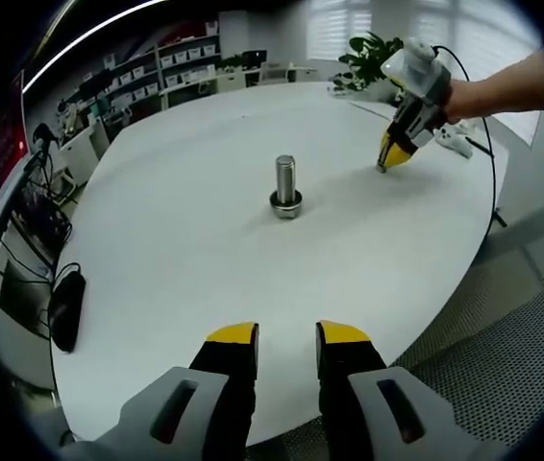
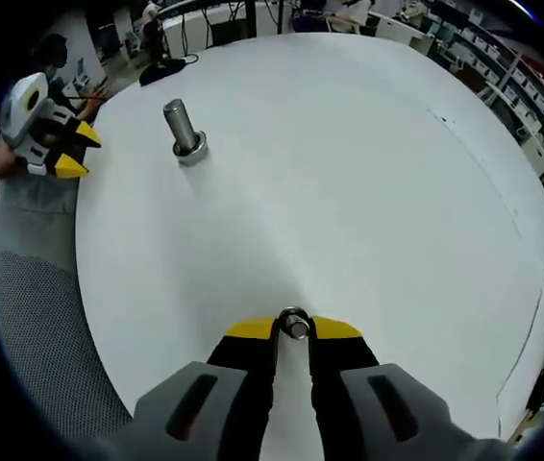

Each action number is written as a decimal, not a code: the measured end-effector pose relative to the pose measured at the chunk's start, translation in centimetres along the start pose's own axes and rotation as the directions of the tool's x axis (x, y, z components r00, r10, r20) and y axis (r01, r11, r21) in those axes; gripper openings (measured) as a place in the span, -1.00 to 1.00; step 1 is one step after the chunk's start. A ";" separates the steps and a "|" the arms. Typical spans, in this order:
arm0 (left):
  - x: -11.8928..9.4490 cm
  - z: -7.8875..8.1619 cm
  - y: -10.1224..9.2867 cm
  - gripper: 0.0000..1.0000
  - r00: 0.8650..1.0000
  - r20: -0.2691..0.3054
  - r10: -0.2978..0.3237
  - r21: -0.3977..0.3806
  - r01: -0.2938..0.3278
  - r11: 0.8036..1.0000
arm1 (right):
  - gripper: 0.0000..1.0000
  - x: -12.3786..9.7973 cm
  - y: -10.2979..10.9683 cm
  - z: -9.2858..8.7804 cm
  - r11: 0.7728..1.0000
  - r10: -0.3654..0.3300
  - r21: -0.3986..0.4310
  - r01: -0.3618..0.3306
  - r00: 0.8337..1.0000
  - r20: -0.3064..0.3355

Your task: Place the washer onto the threaded stud by aligning its center hole with the stud, sliding it down to the base, and recovering from edge contact or off-axis alignment until the washer reaches the visible bottom stop.

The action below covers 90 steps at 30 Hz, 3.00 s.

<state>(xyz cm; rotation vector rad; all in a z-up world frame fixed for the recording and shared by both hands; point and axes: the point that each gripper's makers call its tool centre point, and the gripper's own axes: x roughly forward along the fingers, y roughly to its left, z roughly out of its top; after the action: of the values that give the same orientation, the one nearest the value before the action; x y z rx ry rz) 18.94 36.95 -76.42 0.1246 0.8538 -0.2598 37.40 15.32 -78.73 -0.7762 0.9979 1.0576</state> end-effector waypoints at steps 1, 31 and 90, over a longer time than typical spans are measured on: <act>0.0 0.0 0.0 -0.57 1.000 -0.001 0.000 0.000 0.000 1.000 | -0.70 0.0 0.0 0.0 1.000 -0.002 -0.004 0.002 1.000 0.000; 0.1 -0.1 -0.4 -0.56 1.000 -0.007 -0.018 0.004 0.018 1.000 | -0.43 -4.9 1.9 -2.4 0.986 -0.148 0.105 0.128 0.964 0.222; 0.0 0.5 -0.8 -0.55 0.999 0.018 -0.040 0.000 0.040 0.999 | -0.08 -7.8 11.1 -1.8 0.960 -0.149 0.279 0.012 0.868 0.474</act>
<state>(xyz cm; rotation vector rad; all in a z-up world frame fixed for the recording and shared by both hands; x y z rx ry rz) 19.04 36.06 -76.10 0.1049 0.8391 -0.2974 25.16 14.61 -72.72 -0.2939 0.6409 0.9550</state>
